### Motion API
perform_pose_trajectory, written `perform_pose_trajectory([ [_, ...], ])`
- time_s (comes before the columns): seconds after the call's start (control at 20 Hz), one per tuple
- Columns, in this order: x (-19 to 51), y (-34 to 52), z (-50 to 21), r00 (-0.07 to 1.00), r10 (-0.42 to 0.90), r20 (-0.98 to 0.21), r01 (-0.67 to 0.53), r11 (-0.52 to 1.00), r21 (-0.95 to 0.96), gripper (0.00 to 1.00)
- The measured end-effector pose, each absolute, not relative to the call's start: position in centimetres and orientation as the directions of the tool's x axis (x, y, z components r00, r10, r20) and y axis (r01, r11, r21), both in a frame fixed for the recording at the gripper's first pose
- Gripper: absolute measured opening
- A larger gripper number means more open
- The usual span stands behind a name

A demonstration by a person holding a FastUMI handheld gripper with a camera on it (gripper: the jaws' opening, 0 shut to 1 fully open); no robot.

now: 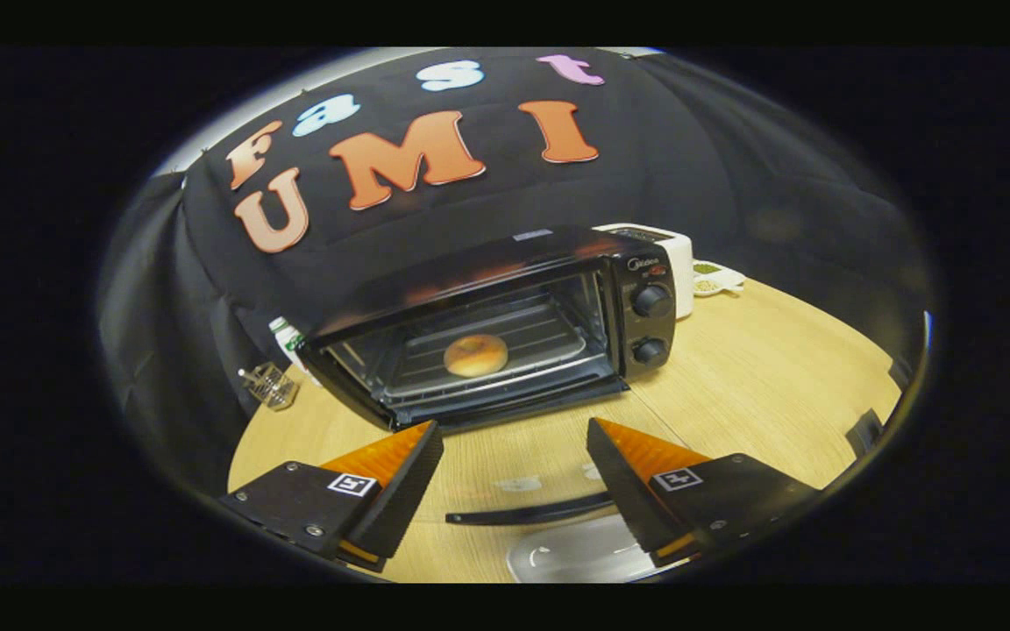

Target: Open the toaster oven, put the food inside, and close the toaster oven door.

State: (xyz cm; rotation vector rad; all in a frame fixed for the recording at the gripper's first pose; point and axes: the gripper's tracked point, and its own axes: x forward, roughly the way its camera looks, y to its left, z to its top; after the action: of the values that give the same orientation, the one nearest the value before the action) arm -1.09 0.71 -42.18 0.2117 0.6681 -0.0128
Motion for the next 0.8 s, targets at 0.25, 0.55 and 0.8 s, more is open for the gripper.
perform_pose_trajectory([
  [0.25,-5.7,0.5,-44.5,0.748,0.032,-0.663,0.030,0.996,0.083,0.99],
  [0.55,-8.6,-0.3,-47.9,0.704,0.017,-0.710,0.012,0.999,0.036,0.99],
  [0.8,-8.0,0.5,-49.7,0.682,0.046,-0.730,-0.057,0.998,0.010,0.99],
])
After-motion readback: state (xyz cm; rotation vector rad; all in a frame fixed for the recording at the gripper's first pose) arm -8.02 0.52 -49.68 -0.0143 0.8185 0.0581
